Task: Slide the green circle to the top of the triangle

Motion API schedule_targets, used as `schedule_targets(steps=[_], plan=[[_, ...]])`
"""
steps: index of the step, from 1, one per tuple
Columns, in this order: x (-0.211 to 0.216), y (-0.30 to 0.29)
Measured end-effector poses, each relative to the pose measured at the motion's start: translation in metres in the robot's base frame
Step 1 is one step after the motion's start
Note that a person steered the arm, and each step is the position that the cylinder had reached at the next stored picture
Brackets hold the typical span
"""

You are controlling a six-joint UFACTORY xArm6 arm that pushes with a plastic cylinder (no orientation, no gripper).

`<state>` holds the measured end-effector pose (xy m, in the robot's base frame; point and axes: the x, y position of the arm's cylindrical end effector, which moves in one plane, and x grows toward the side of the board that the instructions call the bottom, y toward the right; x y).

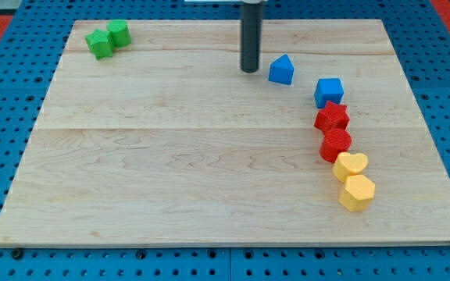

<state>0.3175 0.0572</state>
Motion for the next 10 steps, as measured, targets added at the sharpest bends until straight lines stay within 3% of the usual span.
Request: schedule_targets(steps=[3, 4, 5, 6, 7, 8, 9, 10], plan=[[0.000, 0.076], [-0.017, 0.058], [-0.064, -0.068], [-0.074, -0.181], [-0.119, -0.188], [-0.126, -0.250], [-0.120, -0.325], [-0.088, -0.319]])
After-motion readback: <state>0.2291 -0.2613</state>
